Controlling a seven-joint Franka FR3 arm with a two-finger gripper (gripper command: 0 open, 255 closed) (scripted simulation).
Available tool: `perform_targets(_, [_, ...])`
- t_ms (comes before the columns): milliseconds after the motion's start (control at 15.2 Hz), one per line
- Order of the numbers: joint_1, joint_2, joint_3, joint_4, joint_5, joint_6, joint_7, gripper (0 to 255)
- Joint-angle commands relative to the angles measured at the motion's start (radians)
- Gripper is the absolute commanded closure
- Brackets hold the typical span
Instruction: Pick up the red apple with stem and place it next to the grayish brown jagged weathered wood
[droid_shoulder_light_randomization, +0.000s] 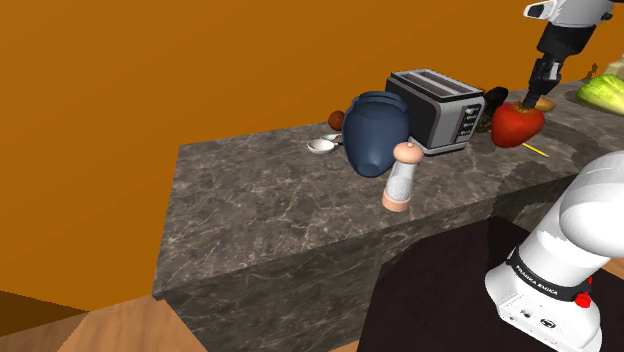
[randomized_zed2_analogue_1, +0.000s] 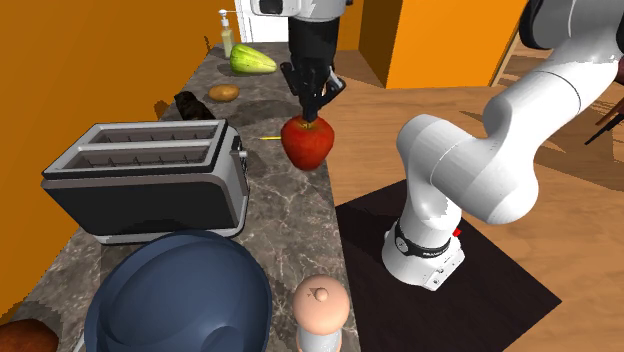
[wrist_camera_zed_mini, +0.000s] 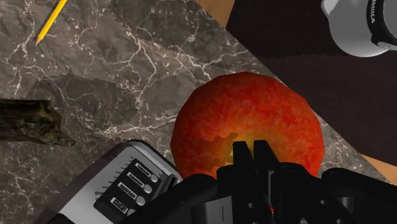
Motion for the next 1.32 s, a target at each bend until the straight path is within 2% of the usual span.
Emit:
perform_targets(0, [0.003, 0.007, 0.008, 0.028, 0.007, -0.021, -0.004, 255])
perform_targets(726, [0.022, 0.069, 0.045, 0.200, 0.045, -0.130, -0.023, 255])
perform_targets(1254, [0.033, 0.173, -0.165, 0.330, -0.085, -0.081, -0.202, 255])
